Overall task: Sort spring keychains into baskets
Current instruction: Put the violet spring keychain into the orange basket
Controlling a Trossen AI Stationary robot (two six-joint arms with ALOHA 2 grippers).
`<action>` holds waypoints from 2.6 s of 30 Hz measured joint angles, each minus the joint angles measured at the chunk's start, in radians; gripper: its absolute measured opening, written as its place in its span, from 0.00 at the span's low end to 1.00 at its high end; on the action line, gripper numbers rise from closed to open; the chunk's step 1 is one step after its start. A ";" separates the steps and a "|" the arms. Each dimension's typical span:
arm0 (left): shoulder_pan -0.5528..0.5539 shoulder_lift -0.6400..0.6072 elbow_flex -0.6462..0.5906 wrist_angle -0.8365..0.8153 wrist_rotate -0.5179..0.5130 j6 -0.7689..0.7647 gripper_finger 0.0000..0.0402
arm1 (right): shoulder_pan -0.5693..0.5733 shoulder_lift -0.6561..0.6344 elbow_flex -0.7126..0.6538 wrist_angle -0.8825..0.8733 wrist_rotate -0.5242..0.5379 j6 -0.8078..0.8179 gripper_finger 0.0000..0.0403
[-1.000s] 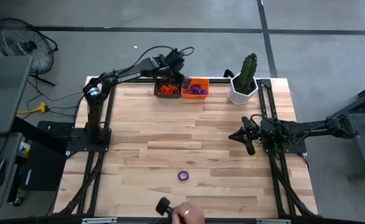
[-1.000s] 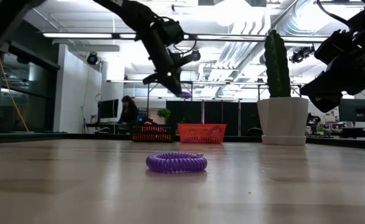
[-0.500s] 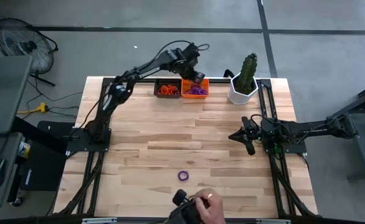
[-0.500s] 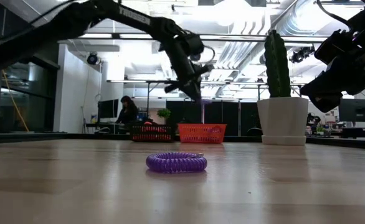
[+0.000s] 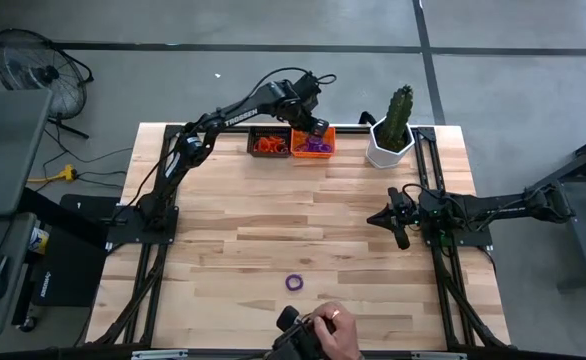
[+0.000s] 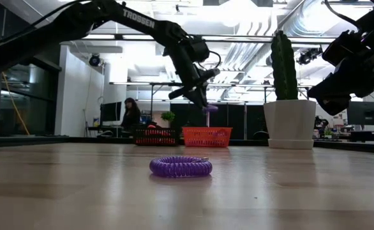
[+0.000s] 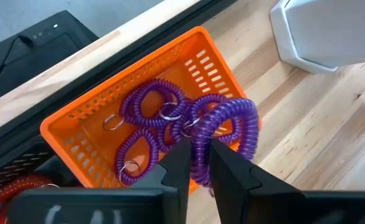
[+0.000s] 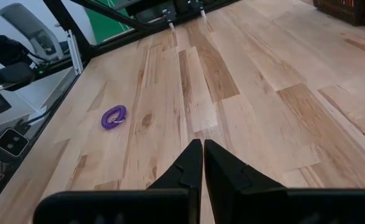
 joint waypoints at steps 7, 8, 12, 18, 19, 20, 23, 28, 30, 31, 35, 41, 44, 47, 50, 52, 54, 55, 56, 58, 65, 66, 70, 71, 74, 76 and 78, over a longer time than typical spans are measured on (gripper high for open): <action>0.000 0.000 0.000 -0.002 -0.004 0.000 0.27 | 0.000 0.000 0.000 0.000 0.000 0.000 0.03; 0.000 0.000 0.000 -0.002 -0.004 0.000 0.28 | 0.000 0.000 0.000 0.000 0.000 0.000 0.03; -0.002 0.000 0.000 -0.002 -0.001 -0.001 0.31 | 0.000 0.000 0.000 0.000 0.000 0.000 0.03; -0.026 0.000 0.000 -0.022 0.010 -0.002 0.31 | 0.000 0.000 0.000 0.000 0.000 0.000 0.03; -0.032 -0.004 0.000 -0.038 0.017 0.002 0.31 | 0.000 0.000 0.000 0.000 0.000 0.000 0.03; -0.037 -0.011 0.000 -0.064 0.023 0.007 0.31 | 0.000 0.000 0.000 0.000 0.000 0.000 0.03; -0.069 -0.026 0.003 -0.119 0.019 0.036 0.31 | 0.000 0.000 0.000 0.000 0.000 0.000 0.03; -0.153 -0.061 0.000 -0.257 -0.032 0.116 0.31 | 0.000 0.000 0.000 0.000 0.000 0.000 0.03; -0.192 -0.072 0.005 -0.301 -0.059 0.144 0.31 | 0.000 0.000 0.000 0.000 0.000 0.000 0.03; -0.211 -0.075 0.002 -0.334 -0.070 0.163 0.31 | 0.000 0.000 0.000 0.000 0.000 0.000 0.03; -0.298 -0.082 0.000 -0.397 -0.093 0.247 0.31 | 0.000 0.000 0.000 0.000 0.000 0.000 0.03; -0.447 -0.084 0.000 -0.494 -0.050 0.407 0.31 | 0.000 0.000 0.000 0.000 0.000 0.000 0.03; -0.523 -0.084 0.000 -0.524 -0.046 0.382 0.31 | 0.000 0.000 0.000 0.000 0.000 0.000 0.03; -0.595 -0.083 0.000 -0.547 -0.080 0.234 0.31 | 0.000 0.000 0.000 0.000 0.000 0.000 0.03; -0.659 -0.083 0.000 -0.574 -0.119 0.164 0.31 | 0.000 0.000 0.000 0.000 0.000 0.000 0.03; -0.697 -0.083 -0.001 -0.583 -0.136 0.143 0.31 | 0.000 0.000 0.000 0.000 0.000 0.000 0.03; -0.731 -0.083 -0.024 -0.567 -0.135 0.114 0.31 | 0.000 0.000 0.000 0.000 0.000 0.000 0.03; -0.747 -0.083 -0.041 -0.549 -0.131 0.103 0.31 | 0.000 0.000 0.000 0.000 0.000 0.000 0.03; -0.761 -0.082 -0.058 -0.530 -0.125 0.091 0.31 | 0.000 0.000 0.000 0.000 0.000 0.000 0.03; -0.789 -0.082 -0.089 -0.496 -0.109 0.065 0.31 | 0.000 0.000 0.000 0.000 0.000 0.000 0.03; -0.854 -0.082 -0.171 -0.370 -0.112 -0.011 0.31 | 0.000 0.000 0.000 0.000 0.000 0.000 0.03; -0.860 -0.082 -0.186 -0.351 -0.113 -0.021 0.31 | 0.000 0.000 0.000 0.000 0.000 0.000 0.03; -0.867 -0.082 -0.248 -0.286 -0.118 -0.054 0.31 | 0.000 0.000 0.000 0.000 0.000 0.000 0.03; -0.867 -0.082 -0.260 -0.276 -0.119 -0.059 0.31 | 0.000 0.000 0.000 0.000 0.000 0.000 0.03; -0.872 -0.082 -0.302 -0.244 -0.119 -0.079 0.31 | 0.000 0.000 0.000 0.000 0.000 0.000 0.03; -0.873 -0.081 -0.322 -0.218 -0.111 -0.086 0.31 | 0.000 0.000 0.000 0.000 0.000 0.000 0.03; -0.878 -0.081 -0.338 -0.197 -0.105 -0.099 0.31 | 0.000 0.000 0.000 0.000 0.000 0.000 0.03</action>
